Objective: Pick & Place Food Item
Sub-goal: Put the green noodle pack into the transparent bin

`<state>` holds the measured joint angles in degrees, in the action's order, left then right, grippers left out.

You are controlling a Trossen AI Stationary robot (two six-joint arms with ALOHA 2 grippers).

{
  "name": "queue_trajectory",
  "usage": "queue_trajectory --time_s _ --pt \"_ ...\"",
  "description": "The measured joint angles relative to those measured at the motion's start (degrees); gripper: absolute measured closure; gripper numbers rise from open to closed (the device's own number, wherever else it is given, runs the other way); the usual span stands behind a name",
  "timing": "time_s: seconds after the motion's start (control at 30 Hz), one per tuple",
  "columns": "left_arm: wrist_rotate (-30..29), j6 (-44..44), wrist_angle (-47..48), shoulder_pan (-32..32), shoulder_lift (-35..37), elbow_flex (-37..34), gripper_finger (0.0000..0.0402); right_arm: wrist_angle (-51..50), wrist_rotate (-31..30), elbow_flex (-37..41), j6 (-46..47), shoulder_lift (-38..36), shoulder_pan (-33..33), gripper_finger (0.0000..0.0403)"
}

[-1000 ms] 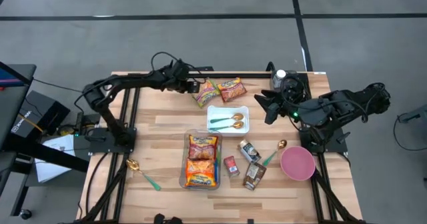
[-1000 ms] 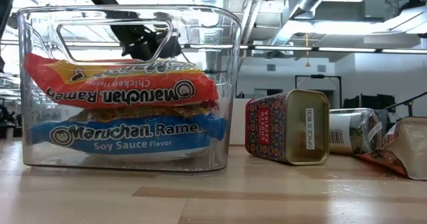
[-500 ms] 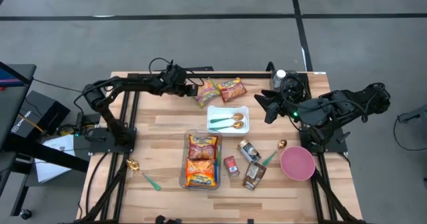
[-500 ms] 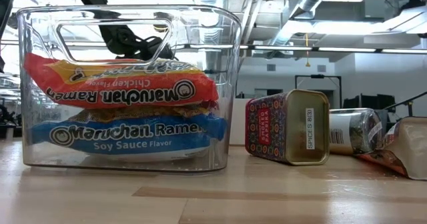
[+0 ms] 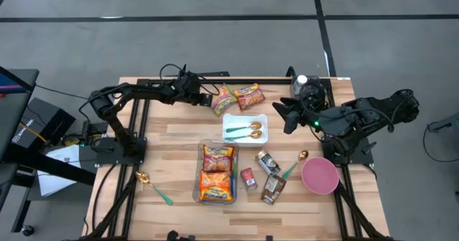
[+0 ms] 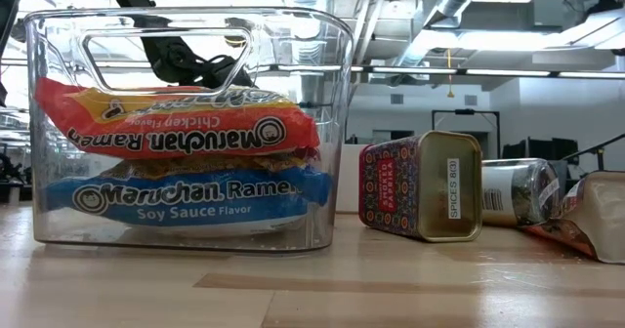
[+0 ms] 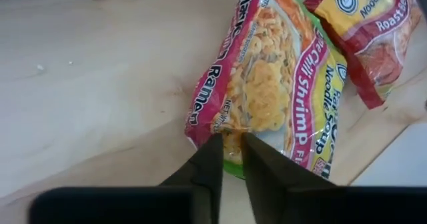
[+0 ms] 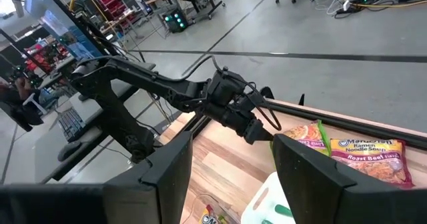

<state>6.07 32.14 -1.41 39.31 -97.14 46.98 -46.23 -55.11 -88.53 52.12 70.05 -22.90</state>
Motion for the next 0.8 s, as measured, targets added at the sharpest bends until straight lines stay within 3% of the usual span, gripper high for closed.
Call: queue_trajectory --time_s 0.13,0.57,0.8 --pt "0.1 -2.9 0.3 0.3 0.0 0.0 0.0395 -0.1 1.1 0.0 0.0 0.3 -0.3 0.0200" --pt "0.4 -14.5 18.0 1.6 1.3 0.0 0.0401 0.0 1.1 0.0 0.6 0.5 -1.5 0.0200" --pt "-2.1 -23.6 26.9 4.5 9.8 0.0 0.0401 0.0 1.0 0.0 0.8 0.5 -1.5 0.0200"
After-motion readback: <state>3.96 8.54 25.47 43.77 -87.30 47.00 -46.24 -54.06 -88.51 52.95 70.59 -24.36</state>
